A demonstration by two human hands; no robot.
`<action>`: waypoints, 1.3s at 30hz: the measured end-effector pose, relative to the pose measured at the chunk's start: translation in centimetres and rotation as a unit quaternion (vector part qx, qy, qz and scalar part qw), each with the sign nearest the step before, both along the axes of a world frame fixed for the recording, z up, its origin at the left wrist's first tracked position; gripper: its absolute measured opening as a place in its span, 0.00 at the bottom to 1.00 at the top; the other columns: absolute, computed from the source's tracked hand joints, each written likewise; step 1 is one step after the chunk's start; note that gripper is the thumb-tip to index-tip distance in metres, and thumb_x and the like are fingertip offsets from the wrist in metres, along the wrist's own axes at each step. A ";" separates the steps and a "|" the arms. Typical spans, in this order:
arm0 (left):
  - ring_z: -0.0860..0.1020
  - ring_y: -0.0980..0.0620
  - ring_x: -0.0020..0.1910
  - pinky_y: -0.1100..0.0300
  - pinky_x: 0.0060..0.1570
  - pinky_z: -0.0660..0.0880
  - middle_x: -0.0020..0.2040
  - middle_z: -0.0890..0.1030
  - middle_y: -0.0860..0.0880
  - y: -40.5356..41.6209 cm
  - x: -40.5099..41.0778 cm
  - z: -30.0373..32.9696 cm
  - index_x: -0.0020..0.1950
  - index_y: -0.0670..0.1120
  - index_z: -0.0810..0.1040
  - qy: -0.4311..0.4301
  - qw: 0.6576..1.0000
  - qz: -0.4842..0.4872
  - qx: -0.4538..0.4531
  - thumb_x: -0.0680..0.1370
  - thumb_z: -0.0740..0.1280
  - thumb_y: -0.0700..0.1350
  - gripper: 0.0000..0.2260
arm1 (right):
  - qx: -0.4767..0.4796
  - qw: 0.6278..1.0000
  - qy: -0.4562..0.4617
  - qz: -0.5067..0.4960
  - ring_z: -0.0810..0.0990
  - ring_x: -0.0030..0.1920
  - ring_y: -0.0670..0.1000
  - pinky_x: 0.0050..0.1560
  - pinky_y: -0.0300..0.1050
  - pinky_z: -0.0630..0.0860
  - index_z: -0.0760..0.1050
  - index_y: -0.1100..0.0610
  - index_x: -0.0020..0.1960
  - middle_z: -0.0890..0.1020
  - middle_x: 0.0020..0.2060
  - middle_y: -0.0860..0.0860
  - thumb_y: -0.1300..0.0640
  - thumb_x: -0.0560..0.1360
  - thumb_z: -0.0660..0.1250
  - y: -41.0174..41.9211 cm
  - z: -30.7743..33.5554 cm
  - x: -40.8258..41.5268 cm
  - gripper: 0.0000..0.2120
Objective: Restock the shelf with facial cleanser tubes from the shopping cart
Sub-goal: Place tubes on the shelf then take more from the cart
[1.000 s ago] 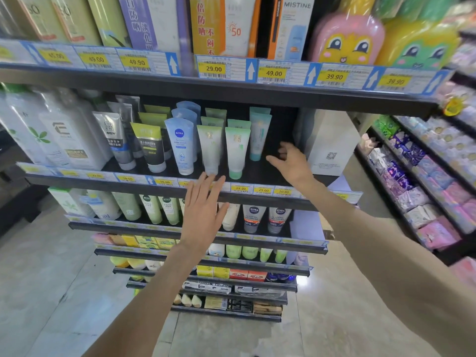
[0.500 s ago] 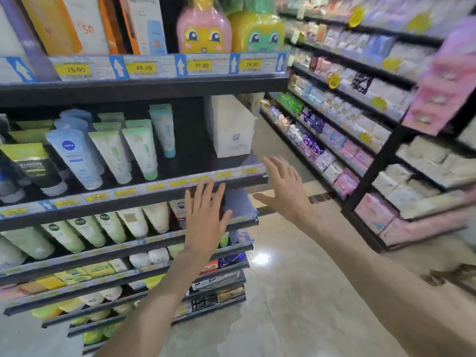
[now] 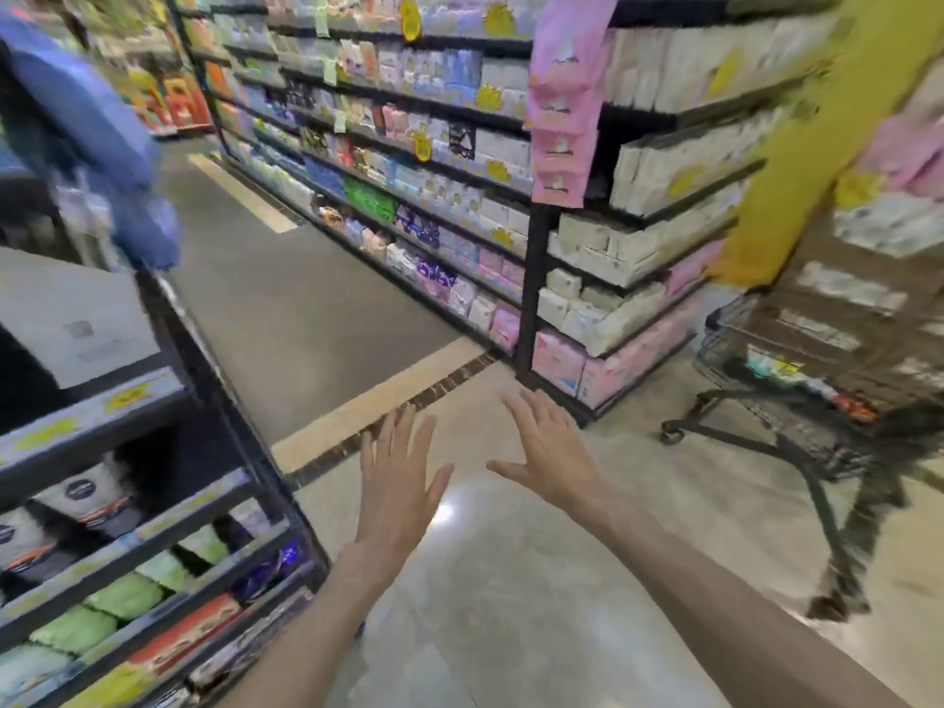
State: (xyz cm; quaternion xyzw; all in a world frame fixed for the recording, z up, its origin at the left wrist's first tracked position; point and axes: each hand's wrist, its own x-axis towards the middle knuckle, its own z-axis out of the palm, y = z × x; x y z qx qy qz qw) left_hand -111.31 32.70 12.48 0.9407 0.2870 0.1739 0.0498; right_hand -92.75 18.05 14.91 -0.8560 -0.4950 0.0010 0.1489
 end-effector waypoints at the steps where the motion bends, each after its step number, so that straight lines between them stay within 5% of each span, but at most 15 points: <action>1: 0.55 0.44 0.82 0.39 0.79 0.54 0.82 0.59 0.46 -1.5 2.2 -0.5 0.81 0.51 0.62 0.000 1.000 -0.018 -0.003 0.83 0.59 0.60 0.28 | -0.009 1.000 -0.002 -0.017 0.53 0.81 0.59 0.78 0.58 0.57 0.51 0.48 0.82 0.56 0.81 0.54 0.30 0.74 0.66 -2.1 -0.5 1.7 0.46; 7: 0.62 0.40 0.79 0.37 0.76 0.59 0.79 0.66 0.45 -10.1 15.3 -2.1 0.78 0.51 0.67 0.024 0.992 -0.121 -0.027 0.81 0.53 0.63 0.29 | -0.056 0.990 0.002 -0.128 0.57 0.80 0.61 0.76 0.59 0.60 0.55 0.51 0.82 0.61 0.80 0.56 0.28 0.71 0.66 -14.0 -2.6 11.1 0.48; 14: 0.62 0.42 0.79 0.38 0.76 0.60 0.79 0.67 0.45 -17.6 29.2 -3.8 0.78 0.52 0.66 0.044 0.966 -0.252 -0.032 0.82 0.60 0.61 0.26 | -0.052 0.964 0.023 -0.261 0.62 0.78 0.60 0.74 0.59 0.63 0.58 0.50 0.80 0.64 0.77 0.53 0.28 0.71 0.67 -24.6 -4.0 19.2 0.46; 17: 0.64 0.42 0.78 0.37 0.75 0.61 0.78 0.69 0.45 -19.7 35.3 -4.8 0.78 0.51 0.67 0.056 0.953 -0.298 -0.030 0.83 0.54 0.63 0.27 | -0.059 0.949 0.027 -0.308 0.61 0.78 0.60 0.75 0.59 0.62 0.57 0.51 0.80 0.64 0.77 0.54 0.28 0.72 0.66 -27.8 -4.5 23.1 0.45; 26: 0.68 0.42 0.75 0.38 0.72 0.66 0.76 0.70 0.45 -23.0 56.0 -6.0 0.78 0.51 0.64 0.078 0.919 -0.382 -0.054 0.82 0.58 0.62 0.27 | -0.068 0.913 0.062 -0.396 0.55 0.81 0.58 0.78 0.60 0.57 0.52 0.50 0.83 0.59 0.81 0.53 0.28 0.75 0.63 -31.8 -5.3 39.0 0.45; 32: 0.62 0.43 0.79 0.39 0.76 0.59 0.79 0.65 0.47 -23.0 69.3 -6.0 0.80 0.51 0.63 0.101 0.906 -0.404 -0.072 0.82 0.51 0.64 0.30 | -0.066 0.898 0.074 -0.429 0.56 0.81 0.58 0.79 0.58 0.57 0.53 0.50 0.82 0.60 0.80 0.53 0.29 0.76 0.62 -32.0 -5.4 49.7 0.44; 39: 0.57 0.47 0.81 0.44 0.78 0.55 0.81 0.62 0.49 -24.7 82.7 -6.2 0.81 0.52 0.61 0.114 0.895 -0.428 -0.062 0.83 0.57 0.61 0.28 | -0.054 0.888 0.084 -0.449 0.58 0.80 0.58 0.79 0.59 0.59 0.52 0.50 0.82 0.61 0.80 0.54 0.29 0.75 0.63 -33.8 -6.6 61.9 0.45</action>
